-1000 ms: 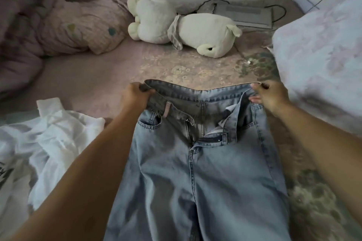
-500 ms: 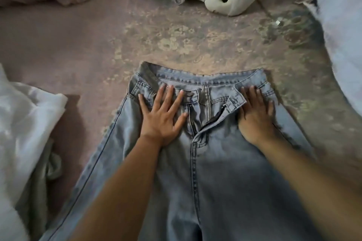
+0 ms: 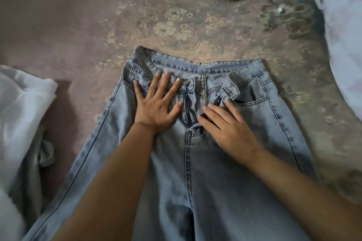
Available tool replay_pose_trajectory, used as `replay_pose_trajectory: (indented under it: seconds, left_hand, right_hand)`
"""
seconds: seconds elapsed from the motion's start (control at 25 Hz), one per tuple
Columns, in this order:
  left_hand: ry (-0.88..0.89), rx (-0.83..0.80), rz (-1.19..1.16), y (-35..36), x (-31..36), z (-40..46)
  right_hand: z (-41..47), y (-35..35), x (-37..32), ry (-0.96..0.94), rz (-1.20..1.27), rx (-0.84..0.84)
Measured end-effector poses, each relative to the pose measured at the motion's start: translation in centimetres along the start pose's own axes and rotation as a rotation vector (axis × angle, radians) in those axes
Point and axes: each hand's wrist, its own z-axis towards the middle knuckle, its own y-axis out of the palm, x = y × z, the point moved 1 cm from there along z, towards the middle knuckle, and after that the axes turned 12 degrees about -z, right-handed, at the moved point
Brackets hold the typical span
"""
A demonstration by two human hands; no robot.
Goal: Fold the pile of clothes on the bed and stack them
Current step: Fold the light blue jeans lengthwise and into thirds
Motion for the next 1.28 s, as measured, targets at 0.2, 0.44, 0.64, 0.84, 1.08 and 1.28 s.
replay_pose_trajectory:
  seconds: [0.2,0.44,0.64,0.84,1.08,1.28]
  left_hand:
    - [0.003,0.112,0.085,-2.0,2.0,-1.7]
    - [0.085,0.113,-0.094,-0.1,7.1,-11.7]
    - [0.044,0.066,-0.047,1.1,7.0,-11.5]
    - [0.106,0.091,-0.062,1.0,7.0,-11.8]
    - [0.097,0.102,-0.078,0.9,6.9,-11.6]
    - [0.089,0.115,-0.071,1.0,7.0,-11.6]
  right_hand:
    - [0.5,-2.5,-0.4,-0.019,0.156,-0.036]
    - [4.7,-4.2,-0.1,0.312,0.572,-0.362]
    - [4.8,-3.3,-0.4,0.248,0.562,-0.366]
    - [4.1,-3.0,-0.6,0.14,0.48,-0.357]
    - [5.8,-3.5,-0.7,-0.118,0.166,-0.283]
    - [7.8,-2.8,1.4,-0.128,-0.01,-0.256]
